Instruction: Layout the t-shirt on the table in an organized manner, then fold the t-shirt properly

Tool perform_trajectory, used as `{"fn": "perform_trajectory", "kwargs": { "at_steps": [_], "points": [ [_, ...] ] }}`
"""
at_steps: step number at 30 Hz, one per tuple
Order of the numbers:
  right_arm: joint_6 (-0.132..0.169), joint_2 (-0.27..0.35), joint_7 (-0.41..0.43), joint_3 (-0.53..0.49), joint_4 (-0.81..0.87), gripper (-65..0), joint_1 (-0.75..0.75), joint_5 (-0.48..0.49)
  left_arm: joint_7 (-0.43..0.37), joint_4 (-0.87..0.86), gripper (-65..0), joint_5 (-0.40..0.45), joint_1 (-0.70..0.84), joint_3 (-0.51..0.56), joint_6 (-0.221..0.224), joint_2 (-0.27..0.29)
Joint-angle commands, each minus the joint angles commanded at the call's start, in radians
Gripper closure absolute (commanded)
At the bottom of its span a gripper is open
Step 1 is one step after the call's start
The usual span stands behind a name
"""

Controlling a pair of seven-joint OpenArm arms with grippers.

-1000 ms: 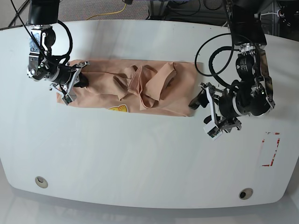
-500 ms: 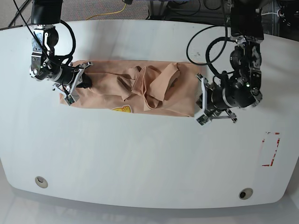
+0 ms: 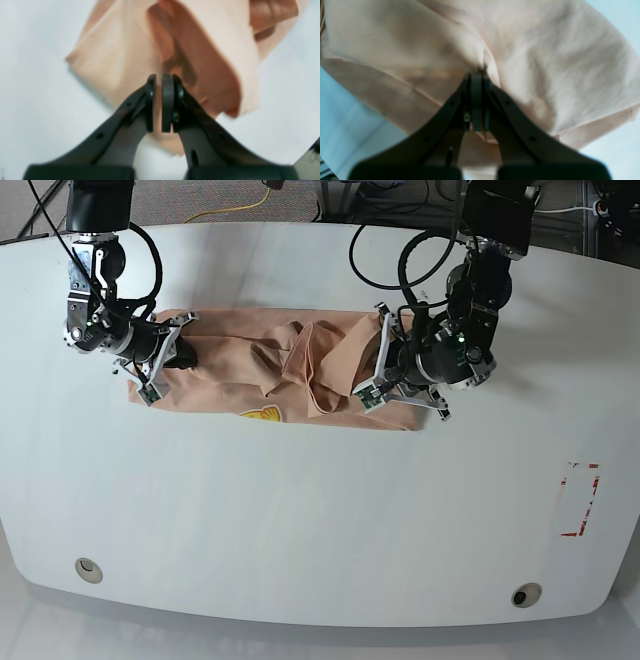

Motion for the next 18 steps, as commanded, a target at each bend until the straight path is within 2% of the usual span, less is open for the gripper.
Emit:
{"fn": "perform_trajectory", "kwargs": {
  "at_steps": [9, 18],
  "points": [
    [0.000, -0.002, 0.000, 0.000, -0.002, -0.5, 0.000, 0.000, 0.000, -0.020, -1.8, 0.011, 0.002, 0.003, 0.000, 0.028],
    [0.000, -0.002, 0.000, 0.000, -0.002, -0.5, 0.000, 0.000, 0.000, -0.021, -1.8, 0.009, -0.005, 0.040, 0.000, 0.089]
  ]
}}
